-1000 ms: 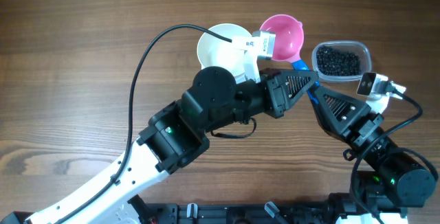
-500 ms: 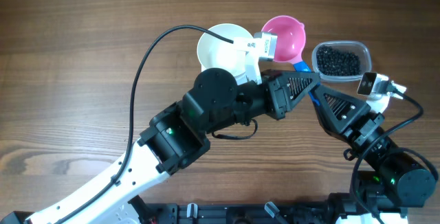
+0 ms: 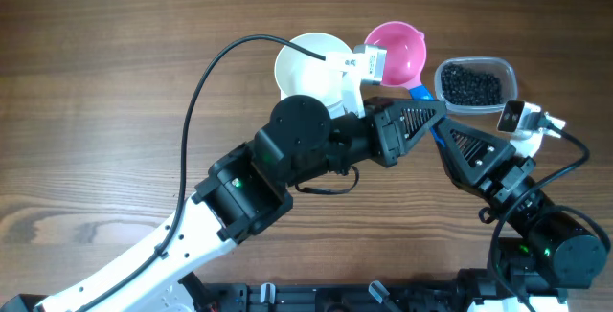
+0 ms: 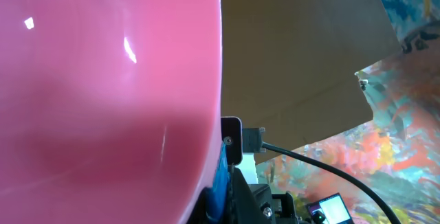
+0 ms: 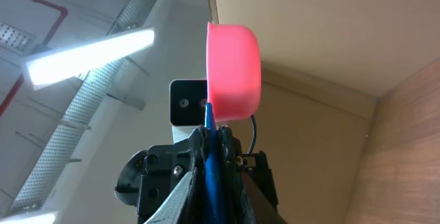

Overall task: Scoop item into bowl and weigh 150g on scale
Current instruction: 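Grasp the blue scoop handle with the right gripper beside the left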

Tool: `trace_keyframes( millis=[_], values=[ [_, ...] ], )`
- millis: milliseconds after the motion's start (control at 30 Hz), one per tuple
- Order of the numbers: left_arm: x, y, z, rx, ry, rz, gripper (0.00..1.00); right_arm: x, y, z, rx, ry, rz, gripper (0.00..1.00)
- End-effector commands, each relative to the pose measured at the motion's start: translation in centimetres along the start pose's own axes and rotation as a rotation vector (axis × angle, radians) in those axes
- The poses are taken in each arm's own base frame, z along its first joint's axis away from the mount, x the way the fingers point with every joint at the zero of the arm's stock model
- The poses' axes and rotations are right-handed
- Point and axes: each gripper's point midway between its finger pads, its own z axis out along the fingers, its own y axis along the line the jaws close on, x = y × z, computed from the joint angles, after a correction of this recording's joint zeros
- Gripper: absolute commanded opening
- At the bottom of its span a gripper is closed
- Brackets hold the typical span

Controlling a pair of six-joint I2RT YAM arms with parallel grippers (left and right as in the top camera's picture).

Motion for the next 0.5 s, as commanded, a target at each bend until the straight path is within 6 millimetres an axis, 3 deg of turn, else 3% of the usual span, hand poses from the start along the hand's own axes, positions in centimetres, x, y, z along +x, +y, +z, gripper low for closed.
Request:
trace_keyframes(
  millis=[0,467],
  values=[
    [-0.28,-0.12,-0.04,-0.005,-0.015,0.003,0.05,-0.02,0.99,0.13,-0.023,-0.004,-0.014,0.19],
    [-0.43,-0.01,-0.03,-0.011,-0.024,0.003,0.05,0.35,0.90,0.13,-0.018,0.018,0.013,0.23]
  ],
)
